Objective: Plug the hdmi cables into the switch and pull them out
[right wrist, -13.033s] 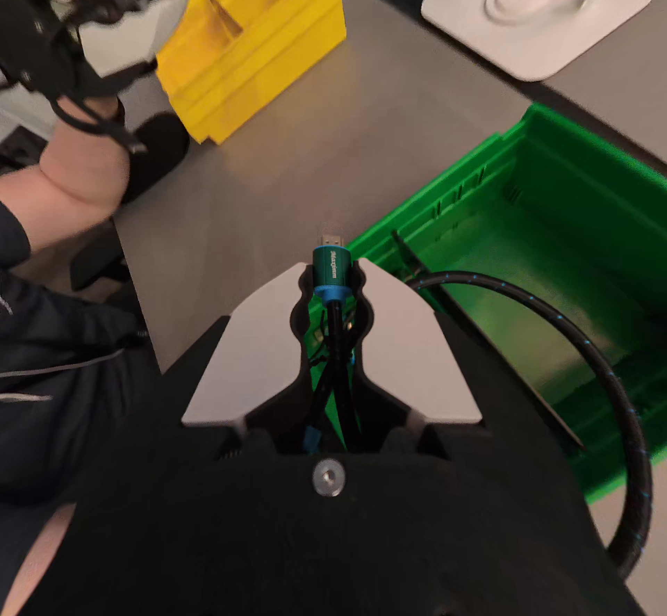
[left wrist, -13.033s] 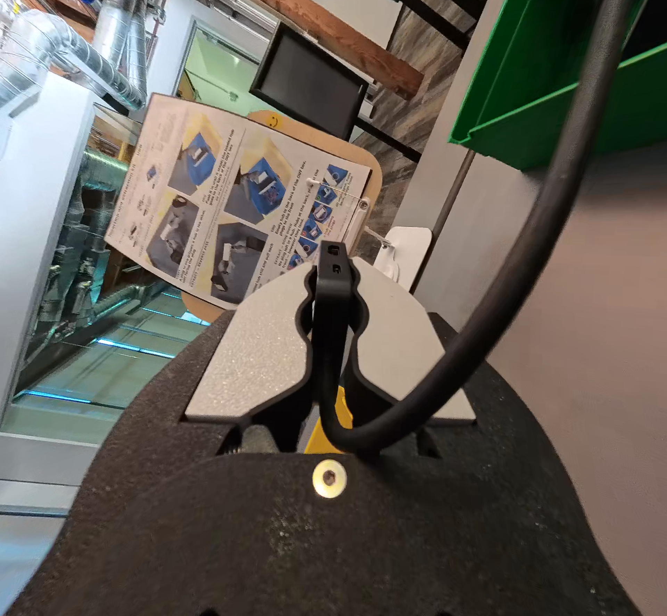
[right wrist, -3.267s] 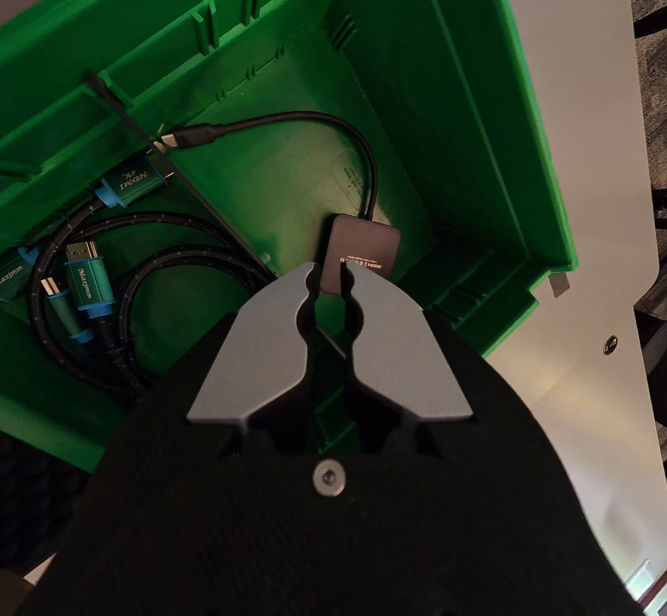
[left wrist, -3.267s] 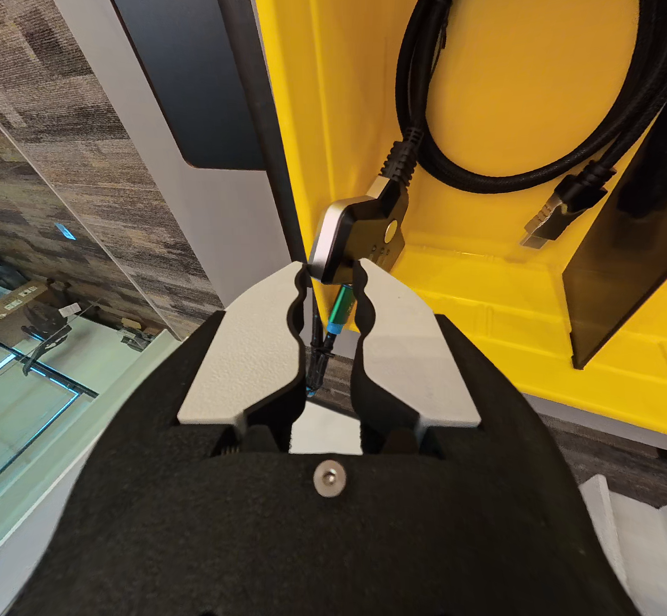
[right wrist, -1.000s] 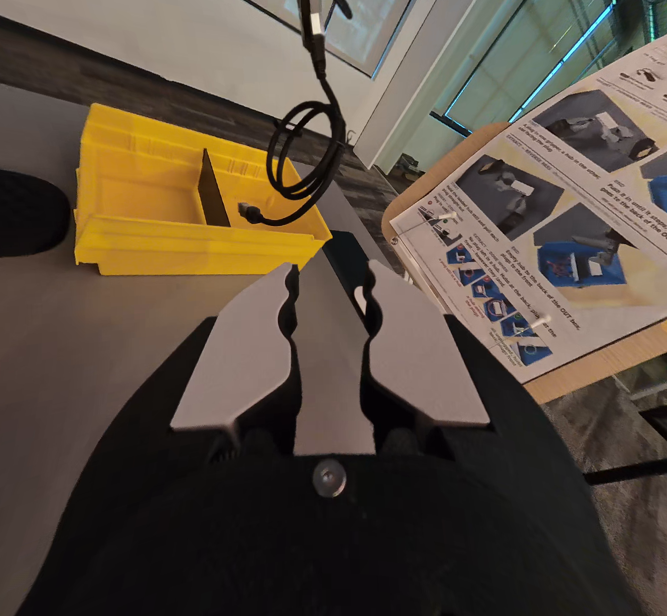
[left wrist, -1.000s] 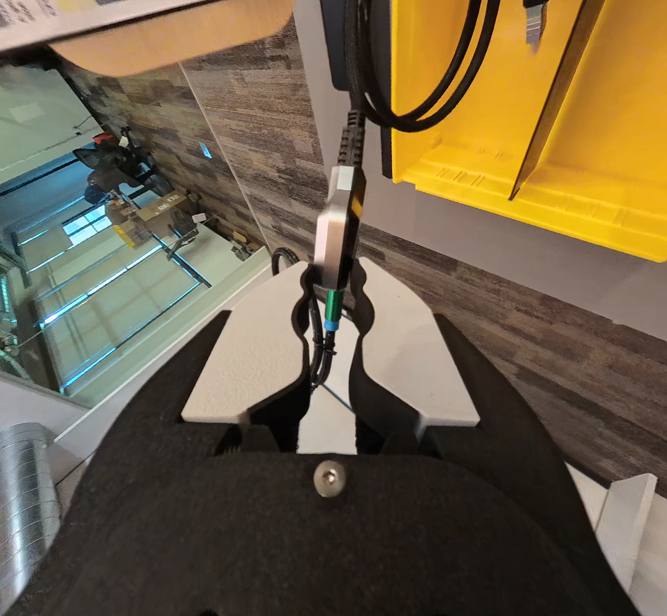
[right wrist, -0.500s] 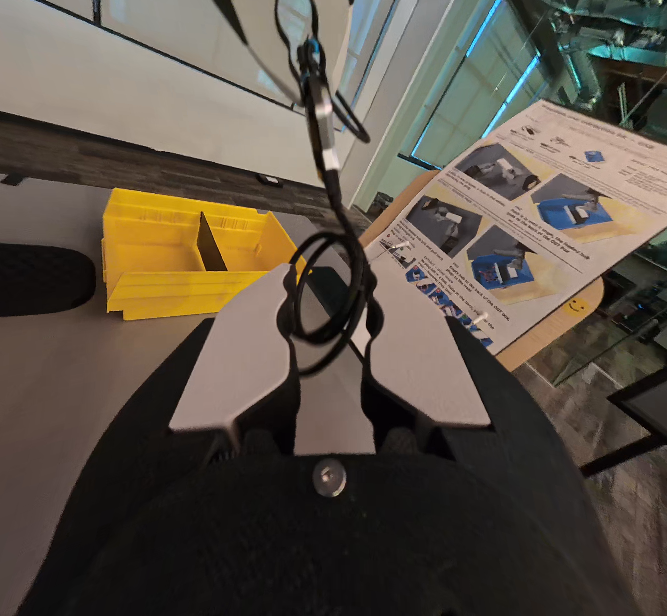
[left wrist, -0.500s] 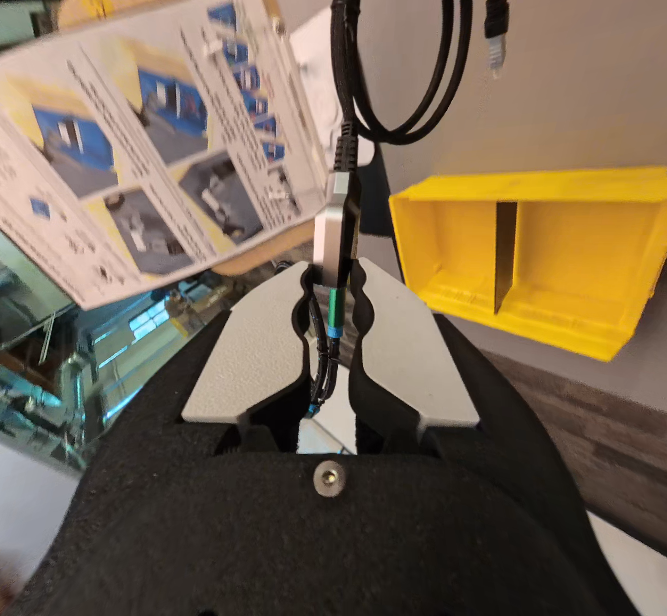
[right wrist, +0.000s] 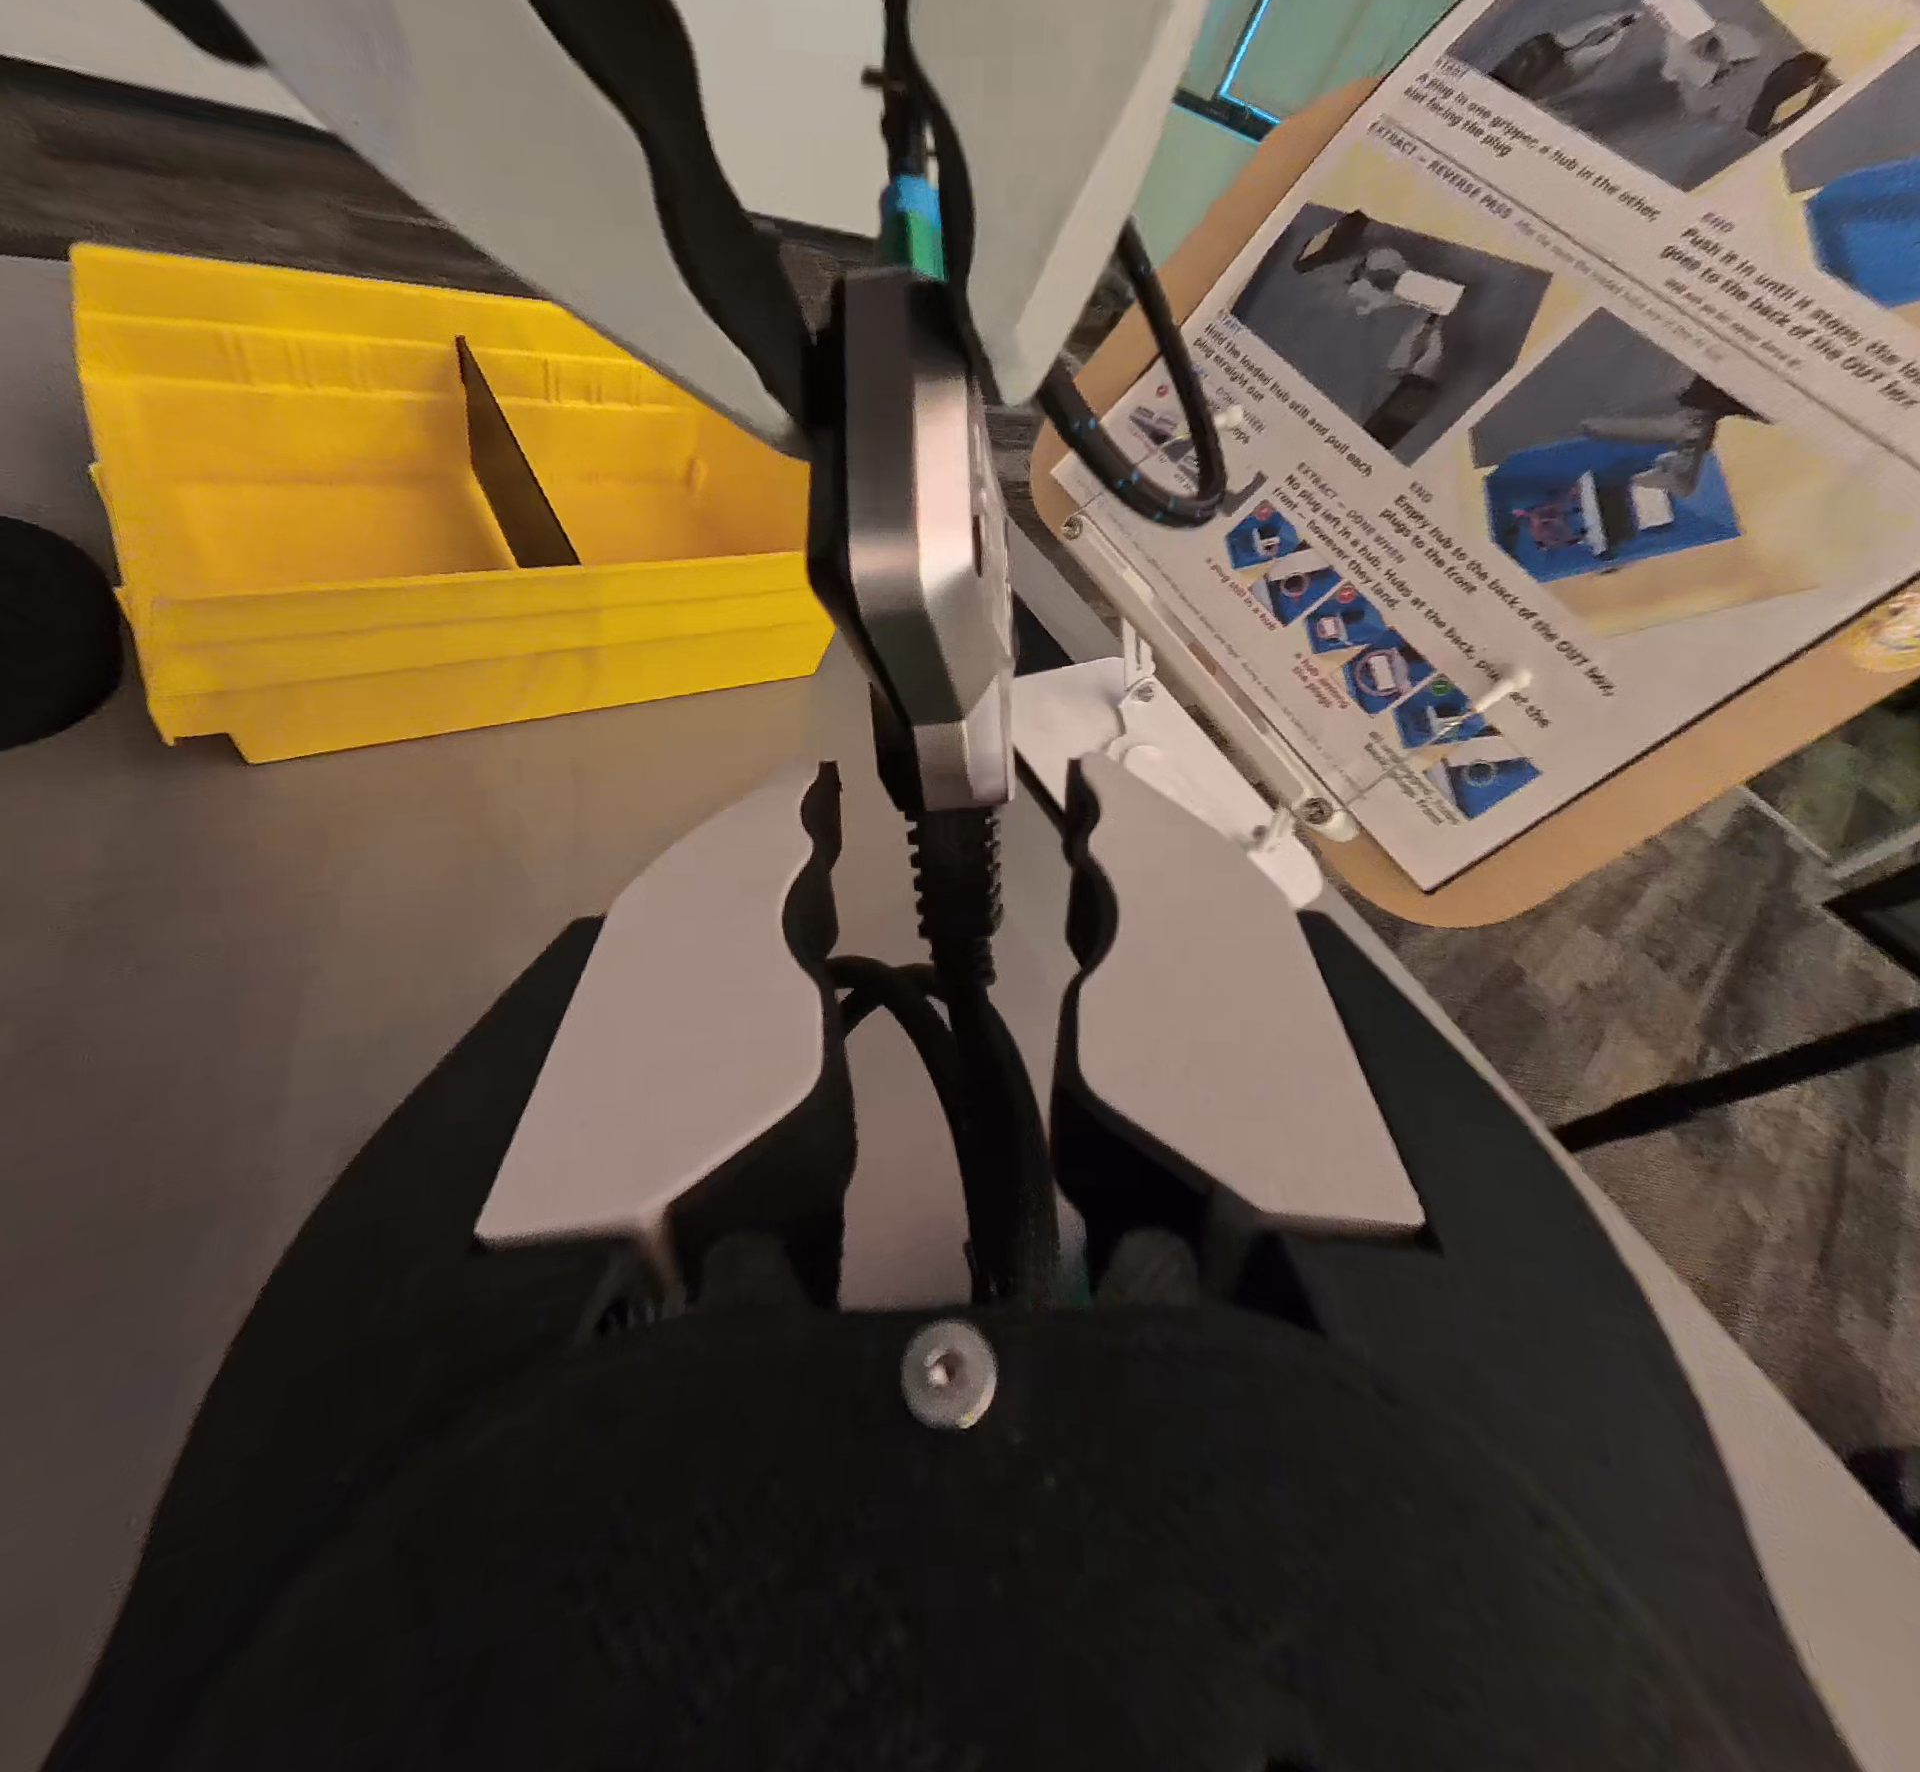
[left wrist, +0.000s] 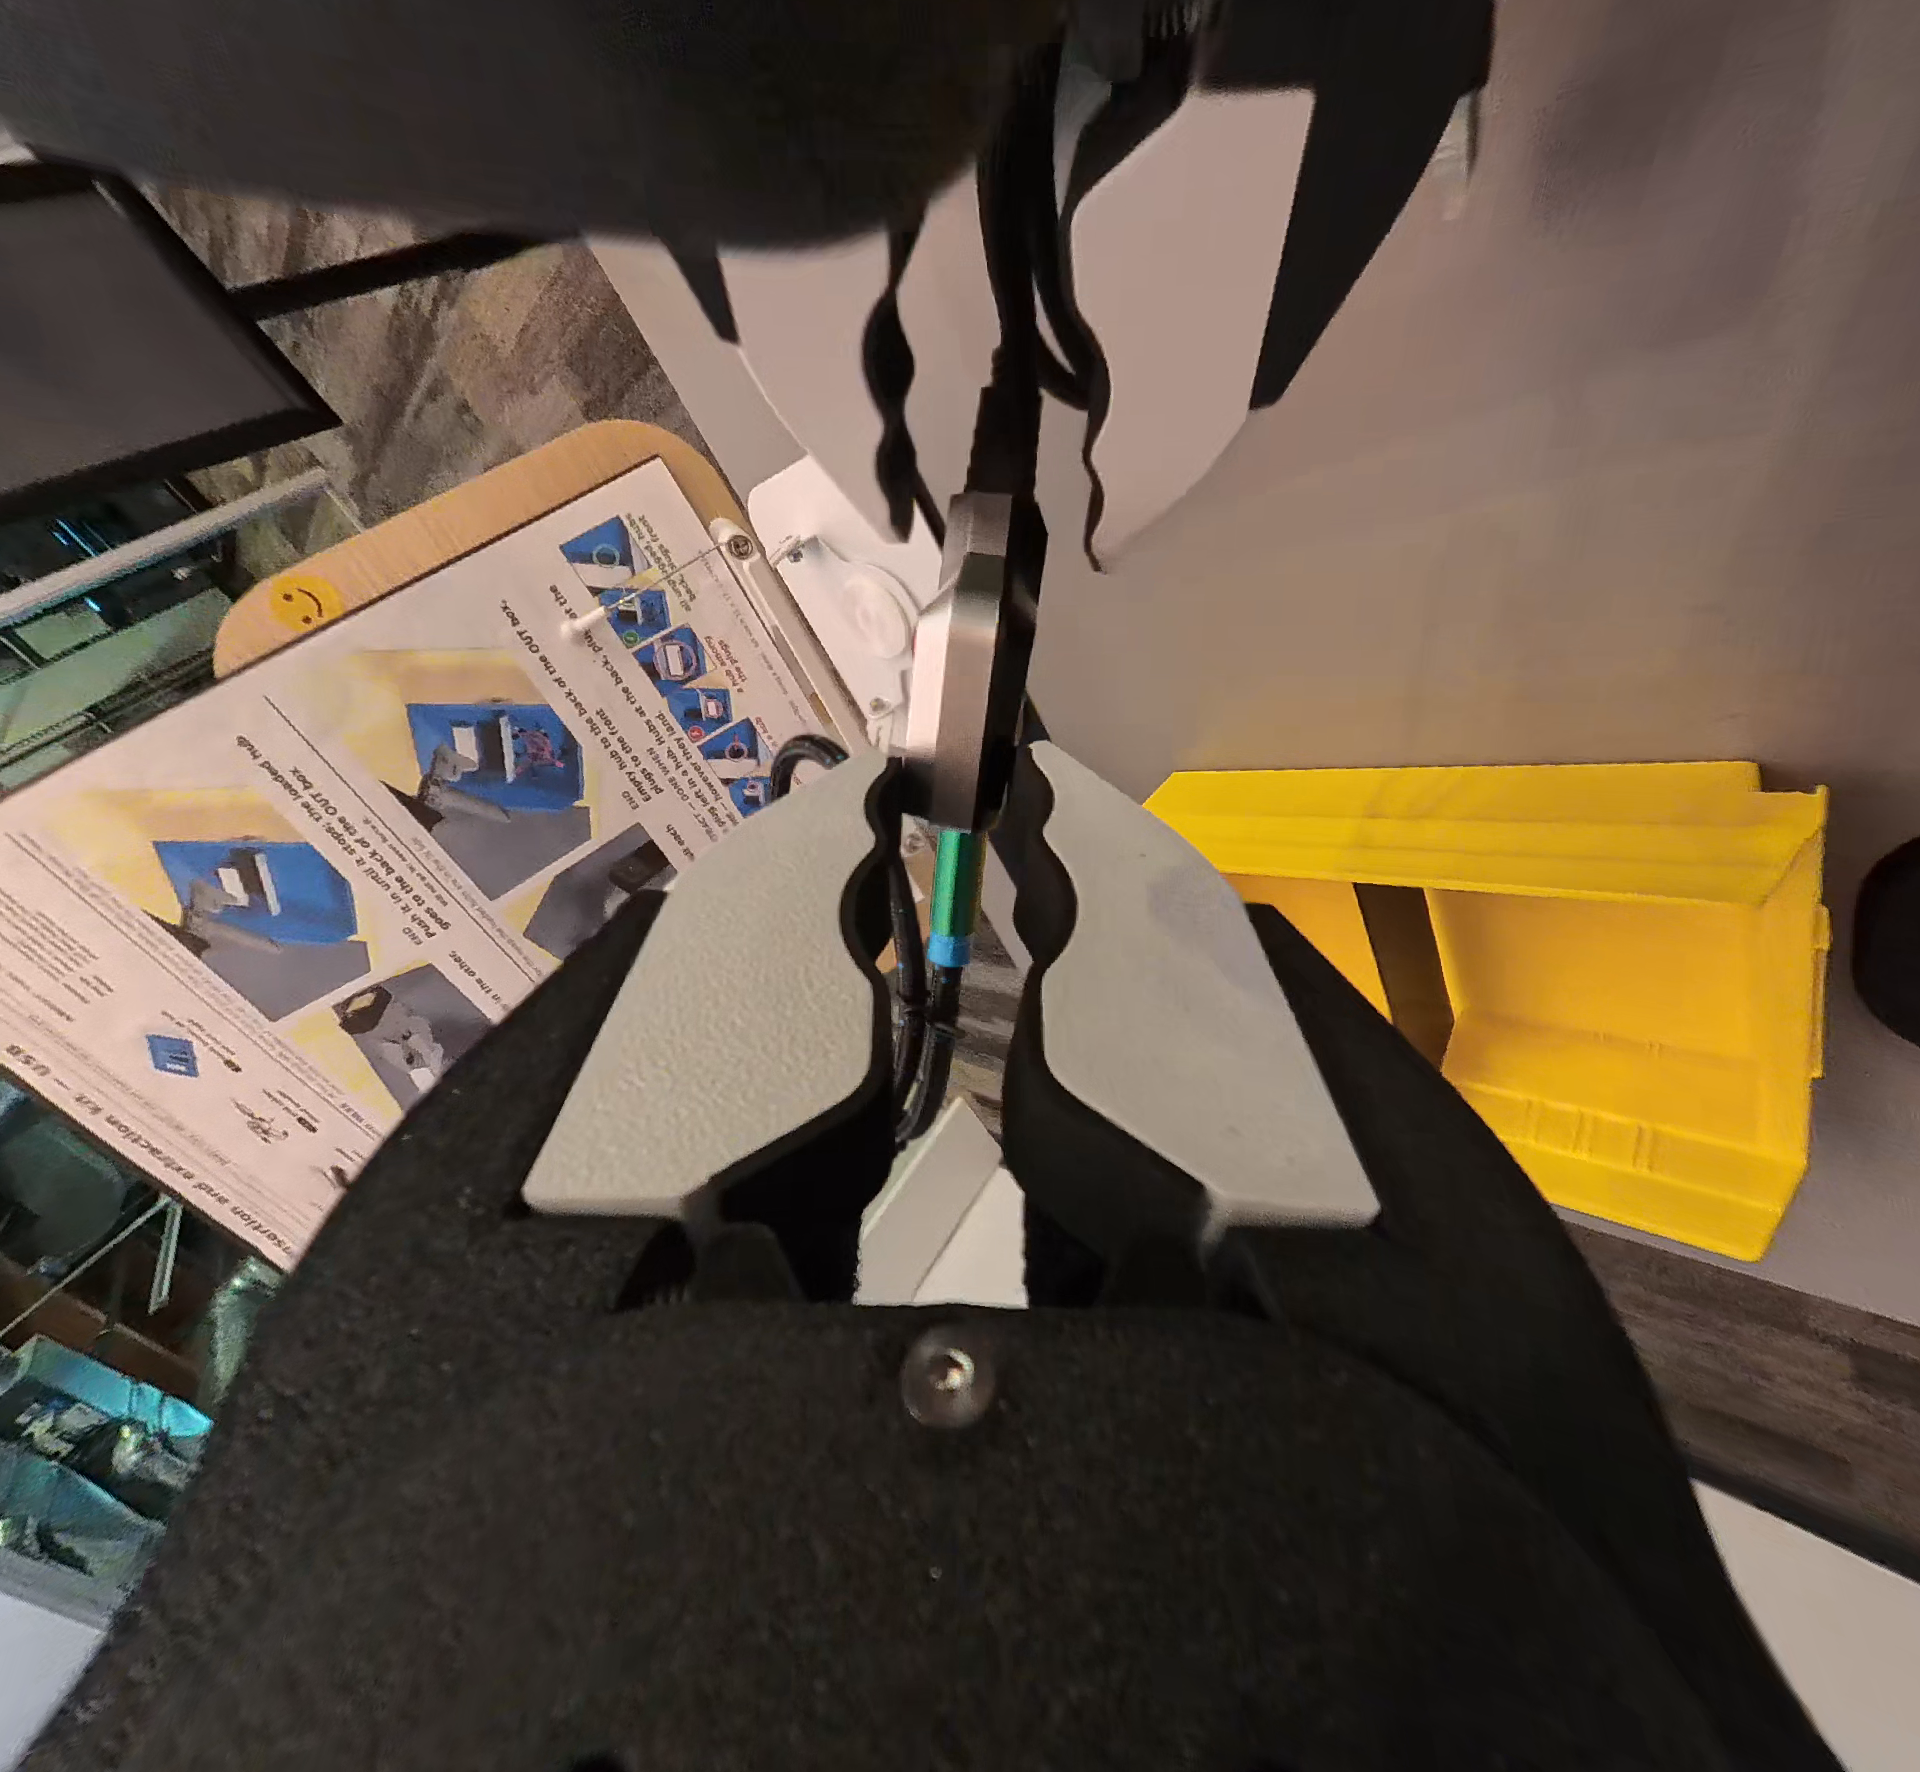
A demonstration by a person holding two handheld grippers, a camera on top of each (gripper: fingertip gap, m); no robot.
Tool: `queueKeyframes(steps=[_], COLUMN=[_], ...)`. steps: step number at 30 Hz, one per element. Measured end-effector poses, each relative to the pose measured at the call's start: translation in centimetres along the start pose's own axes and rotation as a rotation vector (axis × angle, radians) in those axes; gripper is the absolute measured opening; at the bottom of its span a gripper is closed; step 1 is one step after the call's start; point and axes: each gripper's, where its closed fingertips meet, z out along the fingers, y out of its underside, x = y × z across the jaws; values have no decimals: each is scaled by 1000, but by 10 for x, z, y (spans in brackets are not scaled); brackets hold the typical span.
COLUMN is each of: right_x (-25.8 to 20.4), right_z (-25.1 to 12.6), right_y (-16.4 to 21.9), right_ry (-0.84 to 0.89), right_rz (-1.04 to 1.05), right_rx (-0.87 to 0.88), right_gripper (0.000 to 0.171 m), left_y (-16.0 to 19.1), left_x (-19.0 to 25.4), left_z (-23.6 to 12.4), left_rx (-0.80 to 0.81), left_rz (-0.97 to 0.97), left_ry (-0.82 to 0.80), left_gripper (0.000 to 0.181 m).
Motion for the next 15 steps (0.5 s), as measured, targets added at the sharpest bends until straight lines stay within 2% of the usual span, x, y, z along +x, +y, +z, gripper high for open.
queueKeyframes(steps=[1, 4, 7, 10, 11, 15], right_x=[-2, -4, -5, 0, 2, 2], right_z=[3, 8, 9, 10, 11, 6], right_y=[2, 3, 2, 8, 9, -1], right_ry=[-13, -21, -59, -95, -99, -148], right_rz=[8, -10, 57, 119, 134, 160], right_rx=[4, 29, 53, 81, 89, 193], right_gripper=[23, 22, 20, 20, 20, 20], left_y=[1, 4, 4, 8, 10, 13], left_x=[1, 3, -9, -24, -23, -2], left_z=[0, 2, -3, -23, -29, -44], left_rx=[-6, -9, 45, 161, 214, 481], left_rz=[-10, -33, -73, -215, -295, -597], left_ry=[8, 20, -92, -205, -197, -135], left_gripper=[19, 20, 22, 26, 31, 32])
